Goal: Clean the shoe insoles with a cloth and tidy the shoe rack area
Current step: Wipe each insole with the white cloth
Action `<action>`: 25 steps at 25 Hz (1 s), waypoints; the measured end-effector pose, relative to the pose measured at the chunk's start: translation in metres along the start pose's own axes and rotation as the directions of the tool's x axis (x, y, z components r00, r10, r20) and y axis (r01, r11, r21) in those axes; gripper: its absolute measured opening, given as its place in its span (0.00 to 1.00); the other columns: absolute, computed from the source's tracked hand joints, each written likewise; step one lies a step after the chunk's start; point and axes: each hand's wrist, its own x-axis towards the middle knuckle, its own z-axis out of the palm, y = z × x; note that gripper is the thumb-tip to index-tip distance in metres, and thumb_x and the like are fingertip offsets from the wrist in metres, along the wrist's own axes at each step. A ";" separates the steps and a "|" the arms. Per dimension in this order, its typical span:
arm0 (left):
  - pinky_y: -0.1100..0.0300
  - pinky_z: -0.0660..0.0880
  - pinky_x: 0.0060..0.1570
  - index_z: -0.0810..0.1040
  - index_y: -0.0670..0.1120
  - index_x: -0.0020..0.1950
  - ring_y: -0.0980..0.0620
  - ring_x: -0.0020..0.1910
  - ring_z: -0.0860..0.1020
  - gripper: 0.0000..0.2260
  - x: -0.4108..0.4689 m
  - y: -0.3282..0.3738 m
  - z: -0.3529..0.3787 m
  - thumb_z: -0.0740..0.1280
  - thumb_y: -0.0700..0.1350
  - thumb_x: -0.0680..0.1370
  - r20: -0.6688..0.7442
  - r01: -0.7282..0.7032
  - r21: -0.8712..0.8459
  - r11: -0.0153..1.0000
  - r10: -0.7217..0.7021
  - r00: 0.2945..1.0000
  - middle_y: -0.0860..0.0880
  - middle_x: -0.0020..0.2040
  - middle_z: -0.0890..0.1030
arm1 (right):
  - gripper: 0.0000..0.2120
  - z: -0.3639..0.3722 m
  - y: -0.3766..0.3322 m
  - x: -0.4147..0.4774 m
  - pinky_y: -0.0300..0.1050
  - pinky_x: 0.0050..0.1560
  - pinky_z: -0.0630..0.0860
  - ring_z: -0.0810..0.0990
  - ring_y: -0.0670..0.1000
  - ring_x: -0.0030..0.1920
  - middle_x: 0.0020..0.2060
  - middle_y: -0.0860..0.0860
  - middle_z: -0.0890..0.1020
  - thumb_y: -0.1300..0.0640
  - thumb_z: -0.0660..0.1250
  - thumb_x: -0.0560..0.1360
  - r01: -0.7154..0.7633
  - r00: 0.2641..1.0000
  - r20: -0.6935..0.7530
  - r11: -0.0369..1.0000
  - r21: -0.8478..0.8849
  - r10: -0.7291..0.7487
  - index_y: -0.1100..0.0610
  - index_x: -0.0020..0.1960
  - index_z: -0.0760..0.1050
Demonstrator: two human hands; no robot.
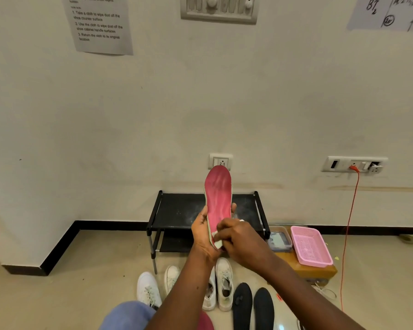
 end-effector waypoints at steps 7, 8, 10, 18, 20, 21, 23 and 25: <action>0.54 0.80 0.42 0.84 0.39 0.46 0.45 0.39 0.83 0.18 -0.003 -0.014 0.005 0.61 0.50 0.74 -0.014 -0.081 0.056 0.995 0.082 0.997 0.41 0.42 0.82 | 0.11 -0.027 0.014 0.027 0.40 0.51 0.75 0.78 0.49 0.48 0.51 0.53 0.80 0.55 0.65 0.76 -0.231 0.966 -0.093 0.967 0.109 0.241 0.57 0.56 0.80; 0.53 0.80 0.43 0.84 0.40 0.49 0.45 0.41 0.82 0.17 -0.003 -0.017 0.004 0.61 0.51 0.74 -0.011 -0.102 0.063 0.993 0.103 0.995 0.41 0.44 0.82 | 0.12 -0.024 0.015 0.032 0.42 0.52 0.75 0.77 0.51 0.49 0.52 0.54 0.78 0.55 0.62 0.77 -0.238 0.967 -0.087 0.971 0.035 0.240 0.58 0.58 0.78; 0.51 0.77 0.53 0.80 0.41 0.57 0.43 0.49 0.80 0.19 -0.004 -0.020 0.004 0.66 0.53 0.73 0.021 -0.122 0.049 0.991 0.121 0.992 0.41 0.49 0.81 | 0.14 -0.014 0.017 0.036 0.41 0.55 0.72 0.76 0.53 0.52 0.55 0.55 0.75 0.58 0.60 0.79 -0.207 0.978 -0.008 0.975 -0.075 0.207 0.59 0.61 0.75; 0.54 0.80 0.42 0.82 0.37 0.51 0.45 0.41 0.82 0.34 -0.002 -0.009 -0.013 0.54 0.66 0.75 0.014 0.022 0.020 1.000 -0.022 1.000 0.41 0.47 0.81 | 0.11 0.010 0.009 -0.005 0.37 0.55 0.72 0.78 0.51 0.51 0.52 0.55 0.79 0.65 0.65 0.74 -0.088 0.994 0.071 0.995 0.046 0.084 0.60 0.55 0.80; 0.54 0.80 0.42 0.82 0.37 0.50 0.44 0.41 0.82 0.34 -0.003 -0.010 -0.011 0.54 0.66 0.76 0.004 0.028 0.018 0.999 -0.028 1.000 0.41 0.48 0.81 | 0.10 0.009 0.009 -0.007 0.39 0.52 0.74 0.79 0.50 0.47 0.48 0.54 0.80 0.63 0.66 0.73 -0.105 0.993 0.055 0.993 0.060 0.101 0.60 0.52 0.81; 0.53 0.80 0.43 0.82 0.37 0.50 0.44 0.41 0.82 0.33 -0.003 -0.011 -0.009 0.54 0.66 0.76 -0.003 0.034 0.019 0.999 -0.034 0.999 0.40 0.47 0.81 | 0.09 0.010 0.009 -0.005 0.41 0.51 0.75 0.80 0.51 0.45 0.46 0.55 0.81 0.63 0.66 0.72 -0.137 0.990 0.030 0.988 0.072 0.135 0.60 0.50 0.82; 0.50 0.80 0.44 0.81 0.37 0.50 0.43 0.42 0.82 0.32 -0.004 -0.013 -0.002 0.55 0.65 0.76 0.002 0.050 0.021 0.999 -0.050 0.999 0.40 0.46 0.80 | 0.08 0.009 0.008 0.005 0.40 0.48 0.74 0.80 0.52 0.43 0.44 0.56 0.82 0.62 0.66 0.72 -0.222 0.975 -0.026 0.974 0.043 0.223 0.62 0.47 0.83; 0.49 0.80 0.44 0.80 0.38 0.53 0.42 0.42 0.82 0.28 -0.006 -0.016 0.004 0.56 0.62 0.77 0.003 0.035 0.025 0.999 -0.035 0.999 0.39 0.45 0.81 | 0.08 0.006 0.012 0.017 0.36 0.41 0.71 0.80 0.52 0.41 0.43 0.56 0.82 0.60 0.65 0.74 -0.269 0.960 -0.083 0.962 -0.036 0.266 0.62 0.46 0.83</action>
